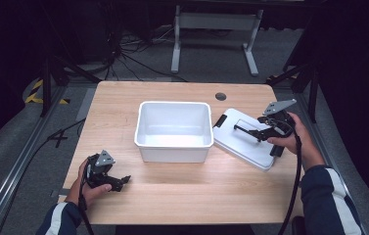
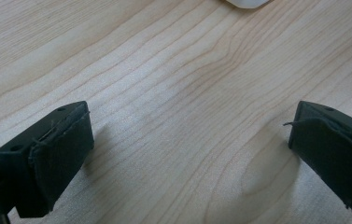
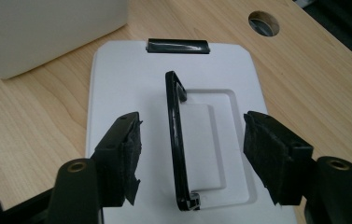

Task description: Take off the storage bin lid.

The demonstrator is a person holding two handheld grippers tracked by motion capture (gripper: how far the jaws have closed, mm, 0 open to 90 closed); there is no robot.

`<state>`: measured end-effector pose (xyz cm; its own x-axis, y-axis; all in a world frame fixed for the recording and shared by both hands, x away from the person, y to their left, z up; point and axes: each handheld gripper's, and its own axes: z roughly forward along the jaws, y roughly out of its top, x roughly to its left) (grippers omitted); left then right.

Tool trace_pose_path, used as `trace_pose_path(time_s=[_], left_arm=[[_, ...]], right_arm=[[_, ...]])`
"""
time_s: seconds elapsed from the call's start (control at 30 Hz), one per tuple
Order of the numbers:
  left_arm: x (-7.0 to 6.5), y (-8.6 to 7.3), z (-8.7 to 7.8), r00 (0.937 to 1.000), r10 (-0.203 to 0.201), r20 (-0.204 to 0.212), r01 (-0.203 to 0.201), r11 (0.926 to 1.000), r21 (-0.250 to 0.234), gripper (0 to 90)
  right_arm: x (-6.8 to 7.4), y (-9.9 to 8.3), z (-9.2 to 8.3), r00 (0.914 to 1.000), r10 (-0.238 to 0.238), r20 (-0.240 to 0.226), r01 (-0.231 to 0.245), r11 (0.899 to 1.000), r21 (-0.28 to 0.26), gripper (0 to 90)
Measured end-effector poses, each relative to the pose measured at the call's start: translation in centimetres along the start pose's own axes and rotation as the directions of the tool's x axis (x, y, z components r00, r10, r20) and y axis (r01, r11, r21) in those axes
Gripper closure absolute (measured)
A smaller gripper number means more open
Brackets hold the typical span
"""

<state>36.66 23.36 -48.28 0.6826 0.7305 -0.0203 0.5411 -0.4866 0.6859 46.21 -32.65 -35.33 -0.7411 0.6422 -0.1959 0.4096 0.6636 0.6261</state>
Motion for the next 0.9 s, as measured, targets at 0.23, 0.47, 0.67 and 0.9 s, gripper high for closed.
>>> trace_pose_path(time_s=[0.23,0.47,0.67,0.9], left_arm=[[0.0,0.0,0.0,1.0000,-0.002,0.001,0.002,1.0000,0.001,0.4],[0.0,0.0,0.0,1.0000,-0.004,-0.003,0.004,1.0000,0.000,0.4],[0.0,0.0,0.0,1.0000,-0.005,-0.004,0.005,1.0000,0.000,0.4],[0.0,0.0,0.0,1.0000,-0.002,-0.003,0.002,1.0000,-0.002,0.4]], right_arm=[[0.7,-0.2,-1.4,0.9999,-0.009,0.015,0.009,1.000,-0.010,34.8],[1.4,-0.6,-2.6,0.9996,0.001,0.028,0.000,1.000,-0.029,34.0],[2.1,-1.3,-3.5,0.9997,-0.004,0.023,0.005,0.999,-0.044,34.0],[2.6,-2.5,-3.8,0.9995,-0.021,0.023,0.021,0.999,-0.031,33.6]])
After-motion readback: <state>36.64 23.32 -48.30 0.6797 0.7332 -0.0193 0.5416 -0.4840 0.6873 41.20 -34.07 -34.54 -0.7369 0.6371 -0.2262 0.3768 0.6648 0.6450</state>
